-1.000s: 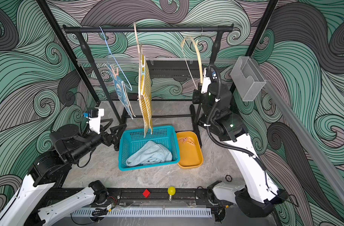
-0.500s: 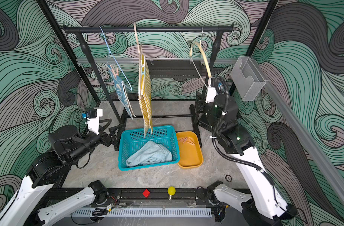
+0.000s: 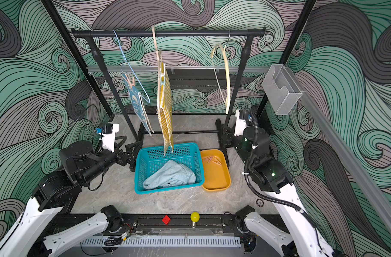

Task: Remove the clothespins securing towels to the hanger
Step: Place the hanger on the clothesline, then pick up the hanger from the clothesline.

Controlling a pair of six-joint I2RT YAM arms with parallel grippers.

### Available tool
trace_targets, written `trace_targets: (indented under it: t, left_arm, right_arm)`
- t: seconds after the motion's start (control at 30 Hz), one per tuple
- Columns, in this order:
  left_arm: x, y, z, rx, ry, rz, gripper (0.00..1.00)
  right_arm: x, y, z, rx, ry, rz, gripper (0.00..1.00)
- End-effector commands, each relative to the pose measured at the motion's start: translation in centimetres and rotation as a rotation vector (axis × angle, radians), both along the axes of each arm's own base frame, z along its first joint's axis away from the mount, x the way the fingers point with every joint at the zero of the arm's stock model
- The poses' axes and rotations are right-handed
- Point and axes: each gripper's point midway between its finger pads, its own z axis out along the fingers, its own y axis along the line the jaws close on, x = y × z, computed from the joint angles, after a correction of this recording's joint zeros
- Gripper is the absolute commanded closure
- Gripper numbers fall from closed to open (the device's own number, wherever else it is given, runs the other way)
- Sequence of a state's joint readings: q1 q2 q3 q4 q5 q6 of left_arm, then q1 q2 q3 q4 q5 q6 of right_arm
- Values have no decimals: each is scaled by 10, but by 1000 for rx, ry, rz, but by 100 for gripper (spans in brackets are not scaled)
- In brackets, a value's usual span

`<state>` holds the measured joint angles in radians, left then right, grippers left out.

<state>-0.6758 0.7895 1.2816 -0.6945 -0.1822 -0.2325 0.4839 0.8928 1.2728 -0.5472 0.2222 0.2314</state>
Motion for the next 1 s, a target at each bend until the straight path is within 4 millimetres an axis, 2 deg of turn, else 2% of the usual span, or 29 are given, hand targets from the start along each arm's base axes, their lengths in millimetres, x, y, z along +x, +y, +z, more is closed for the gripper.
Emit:
trace_targets:
  t: [0.0, 0.17, 0.3, 0.4, 0.63, 0.97]
  left_arm:
    - [-3, 10, 11, 30, -18, 30, 16]
    - [-1, 12, 14, 53, -18, 43, 16]
    - [3, 9, 12, 69, -10, 41, 16]
    - [6, 9, 11, 83, 0, 49, 16]
    - [6, 14, 7, 95, 12, 71, 16]
    - [2, 22, 1, 106, 5, 92, 16]
  right_arm:
    - [-12, 13, -12, 99, 51, 74, 47]
    - [-19, 23, -31, 115, 88, 121, 50]
    - [-25, 46, -40, 87, 87, 207, 51]
    - [-31, 68, -39, 25, 68, 268, 50]
    - [-37, 114, -9, -3, -19, 401, 47]
    - [-33, 159, 42, 78, -141, 494, 44]
